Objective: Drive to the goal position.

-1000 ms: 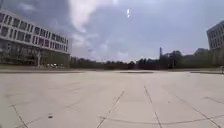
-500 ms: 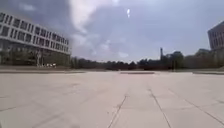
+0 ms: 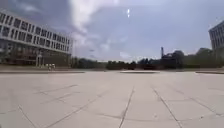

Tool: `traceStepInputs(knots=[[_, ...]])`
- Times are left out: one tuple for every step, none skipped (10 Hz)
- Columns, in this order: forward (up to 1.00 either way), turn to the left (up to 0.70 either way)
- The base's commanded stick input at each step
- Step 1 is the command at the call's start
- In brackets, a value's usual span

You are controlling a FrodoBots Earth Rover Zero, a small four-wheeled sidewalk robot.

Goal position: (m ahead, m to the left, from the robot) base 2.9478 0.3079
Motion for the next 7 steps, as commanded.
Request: traceStepInputs(knots=[[0.70, 0.00], [0.70, 0.00], [0.70, 0.00], [0.70, 0.00], [0.70, 0.00], [0.70, 0.00], [0.70, 0.00]])
